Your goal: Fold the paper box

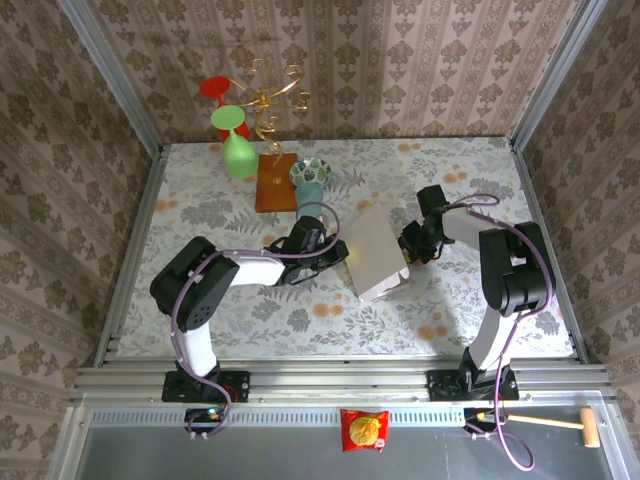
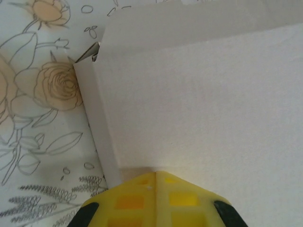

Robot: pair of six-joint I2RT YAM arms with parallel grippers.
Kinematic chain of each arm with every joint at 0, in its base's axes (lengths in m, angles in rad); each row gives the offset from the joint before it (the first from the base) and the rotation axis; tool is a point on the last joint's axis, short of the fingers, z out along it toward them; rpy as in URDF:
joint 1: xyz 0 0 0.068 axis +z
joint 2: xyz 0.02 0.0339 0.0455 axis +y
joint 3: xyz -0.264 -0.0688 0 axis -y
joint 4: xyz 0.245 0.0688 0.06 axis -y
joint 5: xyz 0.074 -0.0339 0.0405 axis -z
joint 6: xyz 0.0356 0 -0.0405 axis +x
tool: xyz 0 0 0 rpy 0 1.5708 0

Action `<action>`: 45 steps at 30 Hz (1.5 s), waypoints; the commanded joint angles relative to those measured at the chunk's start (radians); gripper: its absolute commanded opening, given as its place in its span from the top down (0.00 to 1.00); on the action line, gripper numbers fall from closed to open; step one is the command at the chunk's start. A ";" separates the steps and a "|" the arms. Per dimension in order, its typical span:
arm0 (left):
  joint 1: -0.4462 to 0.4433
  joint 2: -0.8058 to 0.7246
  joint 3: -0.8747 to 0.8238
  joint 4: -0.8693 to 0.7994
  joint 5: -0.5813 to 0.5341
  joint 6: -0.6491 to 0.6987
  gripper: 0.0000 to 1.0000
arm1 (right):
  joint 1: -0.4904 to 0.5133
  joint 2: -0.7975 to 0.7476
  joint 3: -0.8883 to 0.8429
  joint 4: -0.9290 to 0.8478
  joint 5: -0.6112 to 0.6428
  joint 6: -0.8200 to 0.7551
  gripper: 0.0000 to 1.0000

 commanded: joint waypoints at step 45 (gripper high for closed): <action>0.066 0.155 0.272 -0.213 0.164 -0.136 1.00 | 0.088 0.075 0.052 0.103 0.024 0.312 0.83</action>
